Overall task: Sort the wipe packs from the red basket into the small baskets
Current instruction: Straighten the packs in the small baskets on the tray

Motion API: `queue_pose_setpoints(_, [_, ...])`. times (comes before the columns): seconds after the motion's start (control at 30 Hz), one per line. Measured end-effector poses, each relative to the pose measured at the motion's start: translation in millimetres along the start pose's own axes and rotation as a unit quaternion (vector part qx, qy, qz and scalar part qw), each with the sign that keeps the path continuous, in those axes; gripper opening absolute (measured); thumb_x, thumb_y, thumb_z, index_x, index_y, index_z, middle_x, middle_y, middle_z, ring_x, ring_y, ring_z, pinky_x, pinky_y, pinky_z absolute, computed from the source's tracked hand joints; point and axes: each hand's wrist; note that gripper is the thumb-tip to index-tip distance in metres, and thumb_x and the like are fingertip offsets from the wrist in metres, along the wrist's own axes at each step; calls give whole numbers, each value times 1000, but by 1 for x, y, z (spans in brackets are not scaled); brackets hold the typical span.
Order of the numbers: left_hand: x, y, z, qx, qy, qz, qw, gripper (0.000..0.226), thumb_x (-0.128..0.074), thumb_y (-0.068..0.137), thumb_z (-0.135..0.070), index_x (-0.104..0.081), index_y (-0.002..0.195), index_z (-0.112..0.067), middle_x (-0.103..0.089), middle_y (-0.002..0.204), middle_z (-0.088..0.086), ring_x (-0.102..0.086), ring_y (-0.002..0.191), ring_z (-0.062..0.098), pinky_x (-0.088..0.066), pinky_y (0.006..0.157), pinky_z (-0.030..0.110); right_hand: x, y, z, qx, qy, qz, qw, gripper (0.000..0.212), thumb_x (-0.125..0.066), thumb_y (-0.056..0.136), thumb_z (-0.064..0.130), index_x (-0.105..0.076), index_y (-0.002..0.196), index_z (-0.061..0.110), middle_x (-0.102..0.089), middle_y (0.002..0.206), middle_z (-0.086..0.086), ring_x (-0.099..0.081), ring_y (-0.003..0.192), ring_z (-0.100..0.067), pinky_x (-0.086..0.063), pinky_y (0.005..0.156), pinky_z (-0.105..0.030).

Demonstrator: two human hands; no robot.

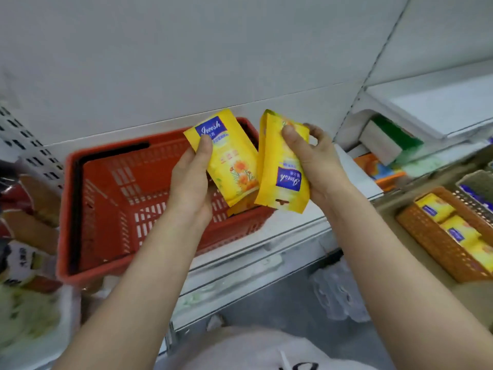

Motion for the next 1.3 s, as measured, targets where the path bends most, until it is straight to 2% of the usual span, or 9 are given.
queue_pose_setpoints(0.1, [-47,-34,29,-29,8,31,999,29,-64,94,-27,-62,122,-18,-71,109,7,-67,87,23,-53,62,34,76,-20,20,58,32,-55,996,47,-75,87,24,-48,125,25,-71,102,1,-74,84,-18,-60,65,-38])
queue_pose_setpoints(0.2, [-101,-75,75,-4,-6,63,998,37,-66,92,-12,-57,127,-19,-67,125,10,-69,95,25,-60,73,38,168,-49,29,50,84,-150,984,55,-80,78,17,-53,126,15,-63,122,-14,-71,94,-29,-60,74,-50])
queue_pose_setpoints(0.3, [-149,-117,125,54,-32,76,995,39,-67,89,-3,-56,124,-17,-69,119,8,-70,94,26,-60,79,40,260,-93,30,23,122,-247,961,62,-79,79,16,-51,133,4,-67,111,-13,-70,87,-25,-59,63,-37])
queue_pose_setpoints(0.37, [-178,-143,157,88,-34,87,992,38,-66,88,1,-55,120,-16,-68,115,9,-69,94,27,-61,74,39,316,-123,26,4,164,-276,947,44,-76,84,13,-57,122,5,-69,112,-12,-71,92,-23,-60,63,-35])
queue_pose_setpoints(0.5, [-231,-186,216,147,-45,96,983,46,-64,89,1,-53,133,-7,-65,127,17,-66,109,33,-57,87,51,392,-170,12,-40,314,-253,914,18,-67,88,0,-63,102,10,-76,86,-7,-73,76,-21,-61,62,-36])
queue_pose_setpoints(0.7, [-297,-220,276,210,-27,123,969,45,-67,90,-6,-56,133,-10,-68,124,13,-67,108,27,-61,69,38,452,-188,-15,-76,363,-161,915,29,-60,92,13,-62,120,16,-68,124,-9,-63,116,-28,-45,105,-46])
queue_pose_setpoints(0.97, [-389,-191,350,258,17,154,954,49,-72,86,-14,-57,132,-9,-71,118,8,-70,105,22,-60,81,37,544,-128,-10,-93,270,-179,941,46,-66,88,21,-58,133,18,-67,126,-9,-63,117,-30,-48,102,-51])
queue_pose_setpoints(1.13, [-449,-153,381,207,128,137,960,61,-79,80,-15,-51,135,-15,-69,116,5,-69,103,23,-56,92,44,614,-82,20,-119,192,-201,953,29,-69,88,20,-63,116,17,-73,106,-7,-70,94,-24,-58,78,-40])
queue_pose_setpoints(1.3, [-490,-115,386,248,252,219,909,37,-81,77,-19,-68,111,-19,-74,107,5,-73,91,18,-59,70,32,652,-32,42,-144,153,-153,966,38,-70,86,21,-63,123,14,-71,115,-9,-67,105,-26,-54,94,-45])
Point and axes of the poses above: each hand's wrist, its own y-axis towards the middle knuckle, its own x-axis out of the back of the hand, z = x × y
